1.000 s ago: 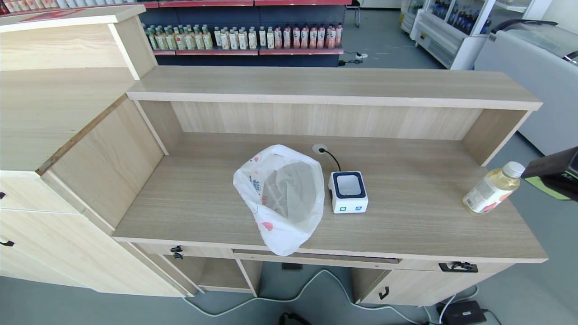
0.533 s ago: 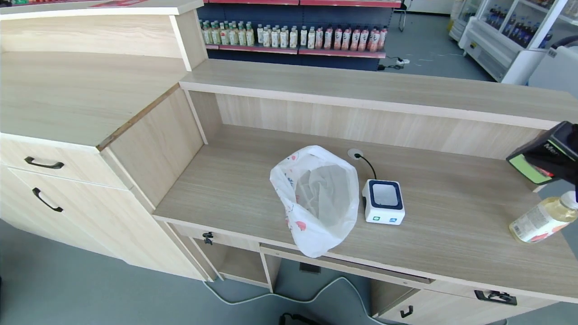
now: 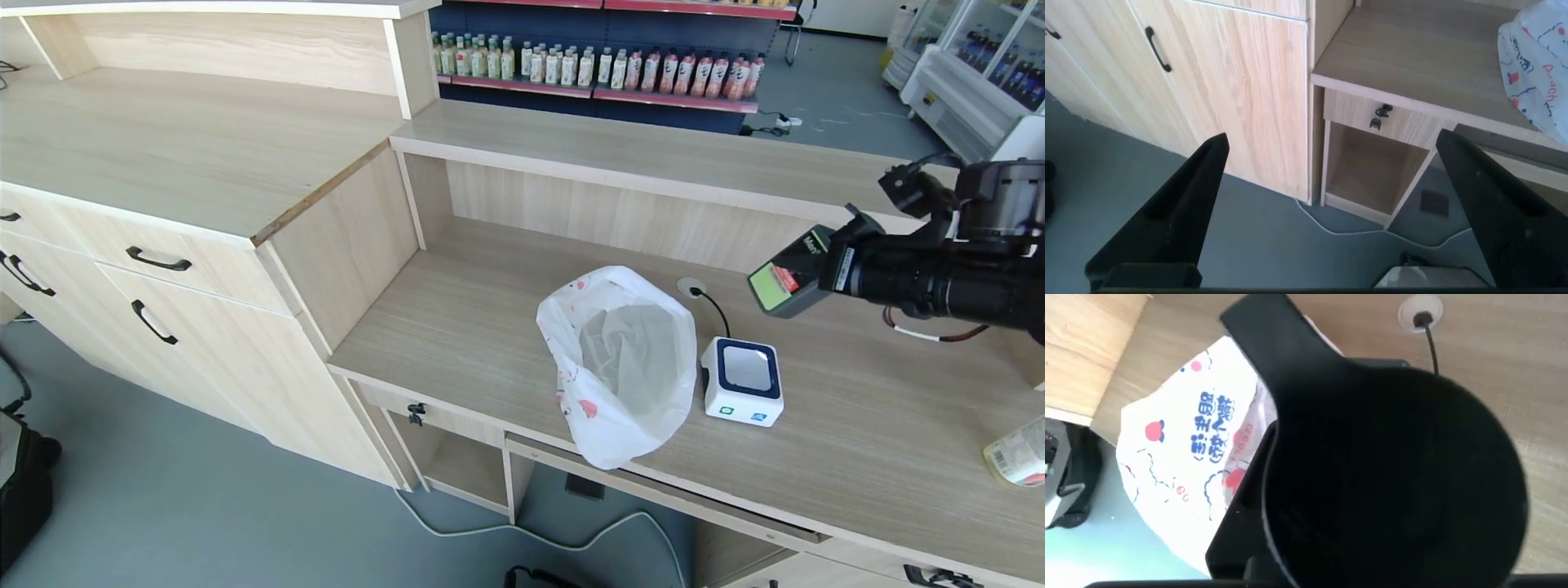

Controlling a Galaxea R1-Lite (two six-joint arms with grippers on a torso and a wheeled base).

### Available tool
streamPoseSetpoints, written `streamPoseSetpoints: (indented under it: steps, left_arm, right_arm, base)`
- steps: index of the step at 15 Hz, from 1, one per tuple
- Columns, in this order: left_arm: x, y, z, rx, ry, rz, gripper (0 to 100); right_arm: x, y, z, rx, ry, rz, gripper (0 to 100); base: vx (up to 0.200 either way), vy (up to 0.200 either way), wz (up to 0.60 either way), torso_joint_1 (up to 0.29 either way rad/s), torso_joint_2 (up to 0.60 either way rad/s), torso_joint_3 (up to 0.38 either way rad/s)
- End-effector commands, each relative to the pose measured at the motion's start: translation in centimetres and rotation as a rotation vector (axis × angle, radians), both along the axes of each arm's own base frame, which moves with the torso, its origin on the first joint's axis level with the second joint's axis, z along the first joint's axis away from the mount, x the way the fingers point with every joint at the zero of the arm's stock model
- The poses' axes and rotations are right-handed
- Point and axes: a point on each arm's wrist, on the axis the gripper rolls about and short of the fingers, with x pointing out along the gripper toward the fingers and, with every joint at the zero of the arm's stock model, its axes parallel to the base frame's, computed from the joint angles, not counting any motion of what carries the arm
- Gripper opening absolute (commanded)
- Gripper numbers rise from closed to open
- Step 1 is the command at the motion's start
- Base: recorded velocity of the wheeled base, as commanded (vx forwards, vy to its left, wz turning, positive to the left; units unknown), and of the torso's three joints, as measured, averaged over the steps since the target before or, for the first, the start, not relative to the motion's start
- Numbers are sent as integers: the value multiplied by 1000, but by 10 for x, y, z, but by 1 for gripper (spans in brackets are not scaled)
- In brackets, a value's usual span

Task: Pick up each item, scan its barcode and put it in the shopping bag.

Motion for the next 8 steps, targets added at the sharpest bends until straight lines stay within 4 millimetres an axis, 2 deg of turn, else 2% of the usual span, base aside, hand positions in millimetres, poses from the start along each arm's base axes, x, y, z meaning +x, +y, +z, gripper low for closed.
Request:
streamPoseSetpoints:
  steps: [1,5,8]
  left_arm:
    - [0,0,0,0,-1,1,100]
    - [0,0,0,0,-1,1,100]
    - [0,0,0,0,-1,1,100]
  right_arm:
    - [20,2,-36,19,114,-1,0]
    - [25,1,-60,2,191,-58,0]
    - [23,1,-65,17,210,-65,0]
  base:
    - [0,0,0,0,0,0]
    - [0,0,0,0,0,0]
    - [0,0,0,0,0,0]
